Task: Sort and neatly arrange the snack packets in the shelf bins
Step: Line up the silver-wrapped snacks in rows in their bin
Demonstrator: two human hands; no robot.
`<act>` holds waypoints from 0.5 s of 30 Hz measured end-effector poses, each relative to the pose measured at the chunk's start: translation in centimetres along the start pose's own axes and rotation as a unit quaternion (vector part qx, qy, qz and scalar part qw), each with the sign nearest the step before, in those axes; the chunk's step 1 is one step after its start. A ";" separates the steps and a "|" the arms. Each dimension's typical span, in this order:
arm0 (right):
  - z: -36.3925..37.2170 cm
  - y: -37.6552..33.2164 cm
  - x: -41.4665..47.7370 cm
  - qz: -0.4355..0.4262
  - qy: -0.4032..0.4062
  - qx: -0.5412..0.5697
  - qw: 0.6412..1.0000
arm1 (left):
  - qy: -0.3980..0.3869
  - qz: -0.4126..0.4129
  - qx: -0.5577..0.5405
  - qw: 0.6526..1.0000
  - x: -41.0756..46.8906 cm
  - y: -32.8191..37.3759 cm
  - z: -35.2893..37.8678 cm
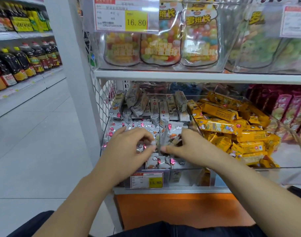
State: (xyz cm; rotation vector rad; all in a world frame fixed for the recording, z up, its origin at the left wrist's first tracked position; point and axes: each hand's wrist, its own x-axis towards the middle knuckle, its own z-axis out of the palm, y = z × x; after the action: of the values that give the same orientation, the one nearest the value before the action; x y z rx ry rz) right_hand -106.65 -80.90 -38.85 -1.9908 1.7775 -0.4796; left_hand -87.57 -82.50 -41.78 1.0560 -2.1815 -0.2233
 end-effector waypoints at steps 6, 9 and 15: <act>1.1 0.3 -0.3 0.002 -0.132 0.021 0.991 | -0.067 0.016 -0.020 0.997 0.4 0.4 0.5; 1.1 0.8 -0.1 0.003 -0.167 0.028 0.985 | -0.131 0.011 0.022 0.991 0.4 0.4 1.2; -0.8 0.4 -0.5 -0.051 -0.061 0.002 0.997 | -0.164 0.006 0.064 0.984 0.5 0.1 1.7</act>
State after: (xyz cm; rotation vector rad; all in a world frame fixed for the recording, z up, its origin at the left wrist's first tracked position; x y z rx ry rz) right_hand -107.47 -80.51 -38.35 -2.0694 1.6074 -0.3843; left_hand -88.96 -83.02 -42.69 1.1414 -2.5260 -0.2711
